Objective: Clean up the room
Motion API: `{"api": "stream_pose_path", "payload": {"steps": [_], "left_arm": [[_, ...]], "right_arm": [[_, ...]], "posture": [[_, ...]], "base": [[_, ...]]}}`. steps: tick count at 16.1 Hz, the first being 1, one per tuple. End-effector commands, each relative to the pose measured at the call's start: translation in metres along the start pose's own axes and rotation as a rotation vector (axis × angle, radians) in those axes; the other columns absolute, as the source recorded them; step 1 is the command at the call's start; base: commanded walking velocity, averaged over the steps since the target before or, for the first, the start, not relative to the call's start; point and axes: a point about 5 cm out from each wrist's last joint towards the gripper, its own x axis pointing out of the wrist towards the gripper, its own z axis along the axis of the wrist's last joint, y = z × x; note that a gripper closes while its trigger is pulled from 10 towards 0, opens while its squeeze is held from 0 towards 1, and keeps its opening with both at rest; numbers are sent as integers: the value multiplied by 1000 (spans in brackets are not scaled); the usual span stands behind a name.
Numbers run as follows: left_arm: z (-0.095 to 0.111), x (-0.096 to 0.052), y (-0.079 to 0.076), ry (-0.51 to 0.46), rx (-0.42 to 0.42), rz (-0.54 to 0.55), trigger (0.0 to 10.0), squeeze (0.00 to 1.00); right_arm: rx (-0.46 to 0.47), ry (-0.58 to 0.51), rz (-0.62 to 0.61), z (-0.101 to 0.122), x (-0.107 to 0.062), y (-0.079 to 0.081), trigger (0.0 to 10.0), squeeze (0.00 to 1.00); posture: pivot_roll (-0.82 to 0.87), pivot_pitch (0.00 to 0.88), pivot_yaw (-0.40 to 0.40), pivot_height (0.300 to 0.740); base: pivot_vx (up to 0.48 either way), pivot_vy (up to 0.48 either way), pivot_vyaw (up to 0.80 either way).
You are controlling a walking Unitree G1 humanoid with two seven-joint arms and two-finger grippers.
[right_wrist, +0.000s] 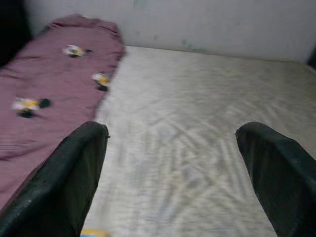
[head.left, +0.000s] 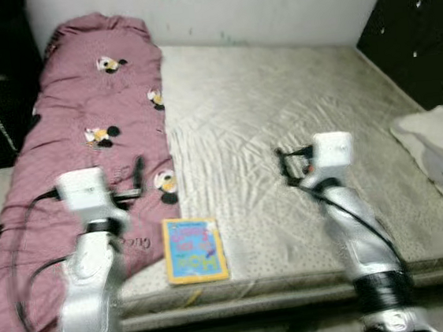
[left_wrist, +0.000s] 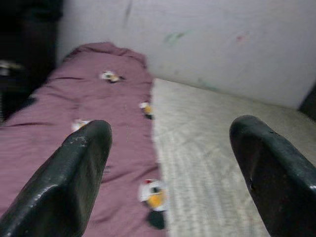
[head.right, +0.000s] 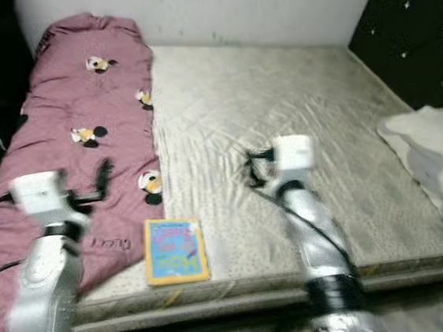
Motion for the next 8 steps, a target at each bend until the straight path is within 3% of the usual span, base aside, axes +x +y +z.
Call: {"api": "stream_pose_path", "payload": {"steps": [1, 4, 8], "left_arm": [[1, 2, -11, 0, -14, -32, 10000, 0], [3, 3, -12, -5, -12, -37, 10000, 0], [2, 4, -12, -23, -4, -32, 10000, 0]], "right_arm": [[-18, -10, -41, 4, -1, -14, 10000, 0], [-17, -5, -42, 4, -1, -14, 10000, 0], [-3, -13, -65, 5, -1, -18, 10000, 0]], "posture": [[60, 37, -120, 740], [55, 39, -119, 740], [32, 19, -102, 740]], "base": [[0, 480, 0], [0, 480, 0], [0, 0, 0]]}}
